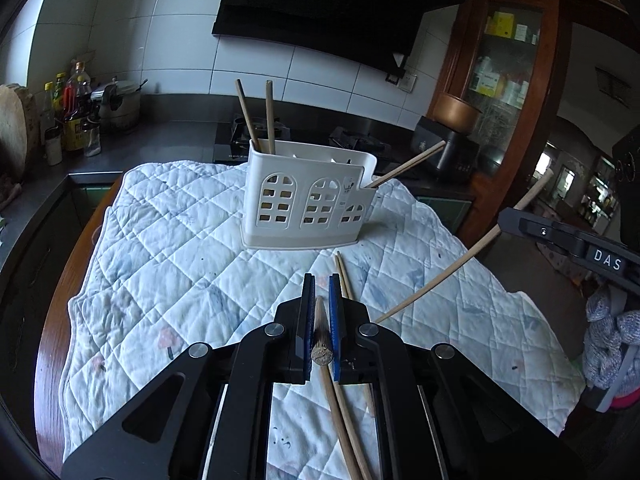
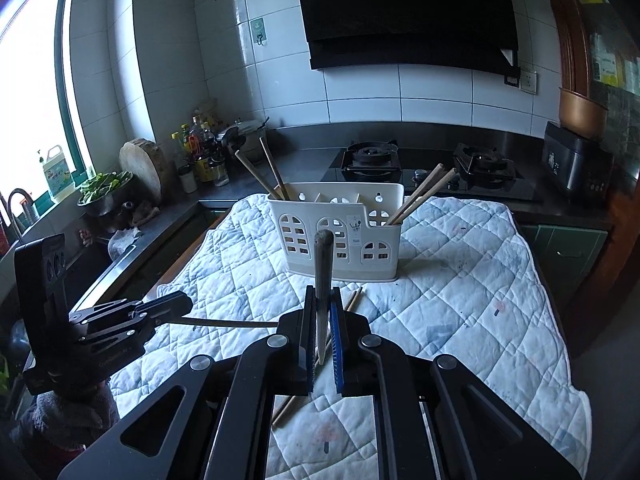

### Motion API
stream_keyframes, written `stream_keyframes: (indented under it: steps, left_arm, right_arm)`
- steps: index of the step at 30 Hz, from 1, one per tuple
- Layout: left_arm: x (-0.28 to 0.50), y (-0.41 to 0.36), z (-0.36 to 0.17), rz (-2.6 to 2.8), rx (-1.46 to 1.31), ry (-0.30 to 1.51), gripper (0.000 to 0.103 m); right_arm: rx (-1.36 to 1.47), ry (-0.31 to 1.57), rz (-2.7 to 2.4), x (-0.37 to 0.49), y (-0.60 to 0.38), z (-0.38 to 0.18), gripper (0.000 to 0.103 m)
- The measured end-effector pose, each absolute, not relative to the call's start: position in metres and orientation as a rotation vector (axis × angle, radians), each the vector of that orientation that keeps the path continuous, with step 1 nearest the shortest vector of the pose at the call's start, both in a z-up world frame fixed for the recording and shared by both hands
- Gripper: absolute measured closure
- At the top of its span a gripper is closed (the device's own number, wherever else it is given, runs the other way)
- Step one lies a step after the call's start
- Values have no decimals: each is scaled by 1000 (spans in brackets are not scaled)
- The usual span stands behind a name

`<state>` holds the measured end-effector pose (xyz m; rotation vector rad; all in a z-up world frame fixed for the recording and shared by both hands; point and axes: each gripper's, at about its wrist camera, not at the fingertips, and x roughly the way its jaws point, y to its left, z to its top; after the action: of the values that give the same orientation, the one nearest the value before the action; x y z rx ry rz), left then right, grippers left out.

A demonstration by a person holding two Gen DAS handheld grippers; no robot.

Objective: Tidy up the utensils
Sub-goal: 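Lift both held chopsticks off the cloth and carry them toward the white holder, then lower both chopsticks into the white holder and open both tools to release them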

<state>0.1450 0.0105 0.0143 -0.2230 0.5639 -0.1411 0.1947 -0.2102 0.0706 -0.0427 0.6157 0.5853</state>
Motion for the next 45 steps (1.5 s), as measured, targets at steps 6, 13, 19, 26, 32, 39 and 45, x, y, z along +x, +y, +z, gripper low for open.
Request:
stream_keyframes:
  steps: [6,13,19,26,32,39,45]
  left_arm:
    - [148,10,28,-161,-196,535,98]
    - [149,11,59,-189,-163,496,98]
    - [163,10,85,-209,-125,493,98]
    - [187,11,132,-213,-86,446,98]
    - [210,11,186,-190,-49,338,98]
    - [253,11,236,-132,-24,207,98]
    - [288,20,230,-142,-72,232,98]
  right_arm:
    - [-40,601,591,200,-209,81,96]
    - [-58,569,593,204,-205,102,96]
    - [-59,549,580,221,-209,131,96]
    - [-75,525,525,256,-211,169,96]
    - [-75,518,481,293,-206,179,96]
    - [-81,529,470,335,-191,174,96]
    - [-101,553,482,355,-180,154,96]
